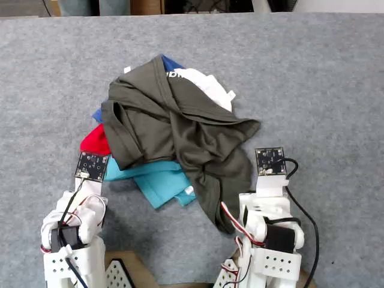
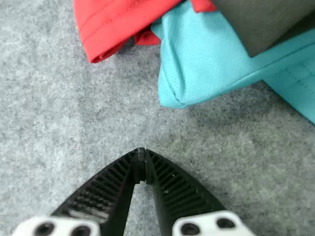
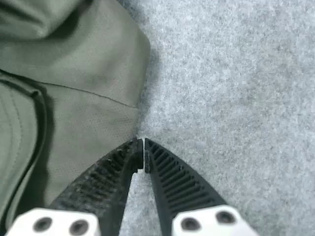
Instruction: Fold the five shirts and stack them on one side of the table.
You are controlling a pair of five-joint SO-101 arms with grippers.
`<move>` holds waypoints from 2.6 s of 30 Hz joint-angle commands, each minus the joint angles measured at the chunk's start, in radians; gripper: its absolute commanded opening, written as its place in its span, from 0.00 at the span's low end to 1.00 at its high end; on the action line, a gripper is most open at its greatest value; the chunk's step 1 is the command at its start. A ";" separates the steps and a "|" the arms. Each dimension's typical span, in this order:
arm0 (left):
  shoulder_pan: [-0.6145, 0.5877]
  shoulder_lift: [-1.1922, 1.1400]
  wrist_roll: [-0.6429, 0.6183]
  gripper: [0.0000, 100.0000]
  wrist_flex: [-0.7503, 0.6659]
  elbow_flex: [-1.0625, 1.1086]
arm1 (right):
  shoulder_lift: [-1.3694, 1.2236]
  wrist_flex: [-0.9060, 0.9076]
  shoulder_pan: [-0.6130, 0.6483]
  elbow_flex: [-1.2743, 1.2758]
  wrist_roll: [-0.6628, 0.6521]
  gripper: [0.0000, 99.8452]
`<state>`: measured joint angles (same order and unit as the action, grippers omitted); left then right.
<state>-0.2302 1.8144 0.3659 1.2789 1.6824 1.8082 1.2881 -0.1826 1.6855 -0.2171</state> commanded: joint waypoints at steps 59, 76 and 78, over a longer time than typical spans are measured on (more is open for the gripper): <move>0.012 0.005 0.003 0.03 0.003 0.015 | 0.056 0.034 0.057 -0.433 0.000 0.01; -0.081 0.003 0.058 0.05 -0.002 -0.249 | -0.855 0.480 0.120 -1.377 0.005 0.02; -0.113 0.003 0.075 0.07 0.018 -0.338 | -0.967 0.479 0.110 -1.446 0.021 0.06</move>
<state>-0.3038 1.8144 0.4135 1.2804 1.4983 1.0610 1.7238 -0.0721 0.4135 -0.2171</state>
